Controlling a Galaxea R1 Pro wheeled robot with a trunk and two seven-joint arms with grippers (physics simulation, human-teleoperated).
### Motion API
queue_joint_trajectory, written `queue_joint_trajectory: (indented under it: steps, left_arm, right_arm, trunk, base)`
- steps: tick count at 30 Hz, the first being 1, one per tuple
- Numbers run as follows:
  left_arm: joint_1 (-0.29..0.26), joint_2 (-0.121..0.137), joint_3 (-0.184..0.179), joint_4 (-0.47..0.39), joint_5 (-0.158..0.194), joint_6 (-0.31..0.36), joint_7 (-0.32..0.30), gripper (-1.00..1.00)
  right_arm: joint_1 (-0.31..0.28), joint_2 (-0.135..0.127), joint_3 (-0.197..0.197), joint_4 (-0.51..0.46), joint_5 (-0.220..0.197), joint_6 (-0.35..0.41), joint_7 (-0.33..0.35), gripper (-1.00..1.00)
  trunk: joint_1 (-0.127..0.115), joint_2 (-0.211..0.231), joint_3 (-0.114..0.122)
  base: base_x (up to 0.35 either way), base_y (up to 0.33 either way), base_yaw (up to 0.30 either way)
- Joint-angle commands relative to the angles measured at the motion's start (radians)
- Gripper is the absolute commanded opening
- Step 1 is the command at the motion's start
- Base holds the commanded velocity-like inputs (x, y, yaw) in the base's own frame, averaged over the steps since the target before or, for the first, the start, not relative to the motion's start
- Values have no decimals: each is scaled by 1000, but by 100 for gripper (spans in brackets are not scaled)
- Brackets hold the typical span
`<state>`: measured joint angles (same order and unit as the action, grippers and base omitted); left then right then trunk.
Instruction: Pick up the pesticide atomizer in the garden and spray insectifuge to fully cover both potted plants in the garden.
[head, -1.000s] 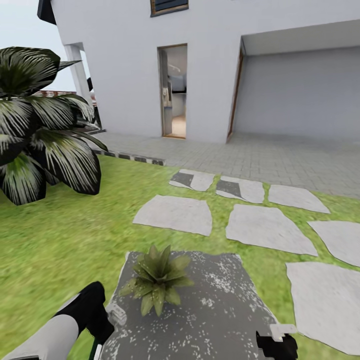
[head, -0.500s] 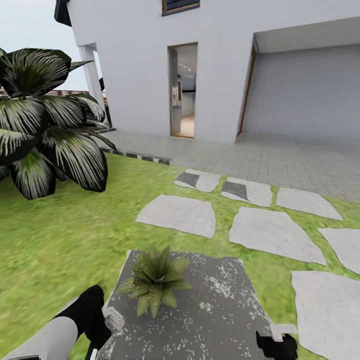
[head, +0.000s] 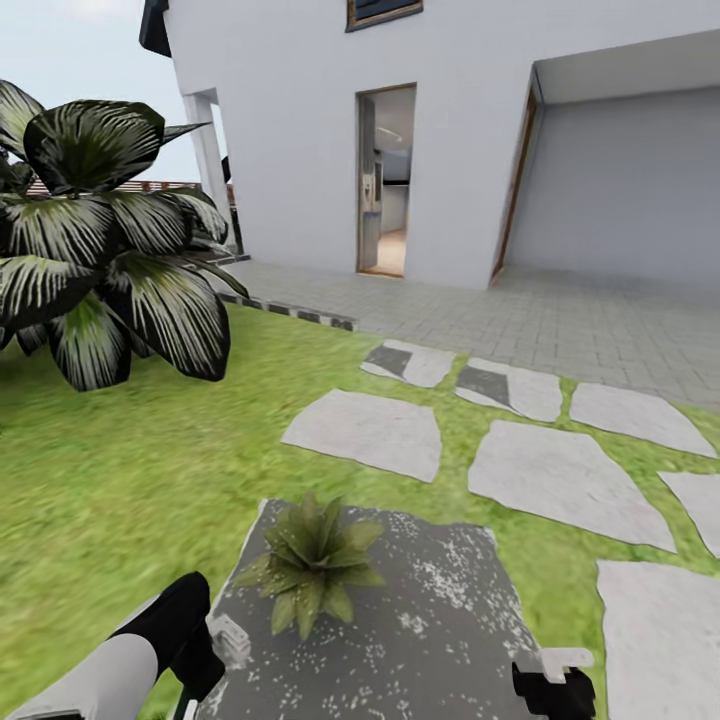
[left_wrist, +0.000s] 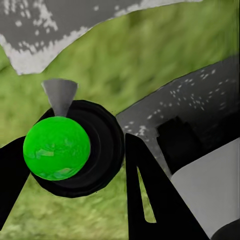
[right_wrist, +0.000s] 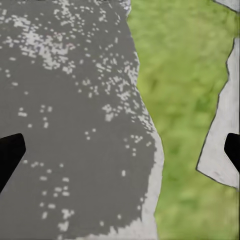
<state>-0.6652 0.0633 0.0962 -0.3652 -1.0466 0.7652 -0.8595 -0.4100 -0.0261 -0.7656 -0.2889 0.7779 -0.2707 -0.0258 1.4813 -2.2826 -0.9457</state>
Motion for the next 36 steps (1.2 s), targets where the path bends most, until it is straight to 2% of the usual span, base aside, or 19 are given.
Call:
queue_joint_trajectory:
  steps: [1,7,12,17,20,36]
  left_arm:
    - [-1,-2,8,-1,-9,5,-7,-100]
    - [0,-2,9,5,-9,5,-7,-100]
    - [5,1,10,46,-7,2,-16,-100]
    - [3,-5,1,41,-18,-1,-53,-100]
    - [3,-6,2,35,-15,1,-53,-100]
    - [4,-7,7,36,-13,3,-47,-100]
  right_arm:
    - [-1,0,-7,2,11,-5,-3,100]
    - [-1,0,-7,2,11,-5,-3,100]
    - [-1,0,-7,2,11,-5,-3,100]
    - [0,-3,-7,2,12,-7,-1,100]
    - [0,-3,-7,2,12,-7,0,100]
    - [0,-2,-7,1,10,-7,-3,100]
  trunk:
    - [0,0,-1]
    - [0,0,-1]
    - [0,0,-1]
    - [0,0,-1]
    - [0,0,-1]
    - [0,0,-1]
  base:
    - [4,-272,213]
    - [-17,-186,265]
    - [-4,-14,259]
    - [0,-1,40]
    - [9,0,1]
    - [274,-27,27]
